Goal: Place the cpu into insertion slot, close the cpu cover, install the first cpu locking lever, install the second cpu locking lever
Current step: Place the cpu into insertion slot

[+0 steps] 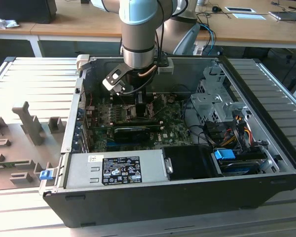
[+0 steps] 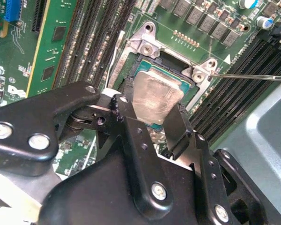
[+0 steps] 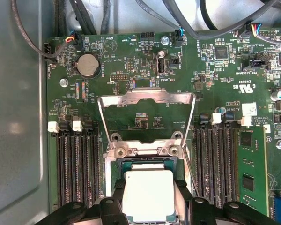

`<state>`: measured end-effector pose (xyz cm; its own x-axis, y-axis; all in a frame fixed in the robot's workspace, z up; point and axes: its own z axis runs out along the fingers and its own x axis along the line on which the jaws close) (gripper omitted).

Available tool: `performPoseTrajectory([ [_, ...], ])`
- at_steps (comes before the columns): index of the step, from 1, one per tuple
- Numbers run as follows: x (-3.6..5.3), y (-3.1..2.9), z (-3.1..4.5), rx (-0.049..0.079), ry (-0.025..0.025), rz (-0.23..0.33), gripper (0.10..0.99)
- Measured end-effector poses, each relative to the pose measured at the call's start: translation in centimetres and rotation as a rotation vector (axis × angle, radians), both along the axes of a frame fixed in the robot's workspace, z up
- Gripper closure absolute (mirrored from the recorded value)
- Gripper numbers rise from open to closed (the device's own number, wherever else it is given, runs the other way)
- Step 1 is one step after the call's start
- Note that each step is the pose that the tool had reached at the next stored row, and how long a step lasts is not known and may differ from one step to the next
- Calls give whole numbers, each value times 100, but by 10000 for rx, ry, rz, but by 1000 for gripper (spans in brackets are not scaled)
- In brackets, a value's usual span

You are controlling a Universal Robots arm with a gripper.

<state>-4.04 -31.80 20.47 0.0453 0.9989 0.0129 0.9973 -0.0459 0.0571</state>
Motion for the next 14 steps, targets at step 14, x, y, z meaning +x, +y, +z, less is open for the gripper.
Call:
performPoseTrajectory([
  [14,0,0,91,-10,19,515,886],
])
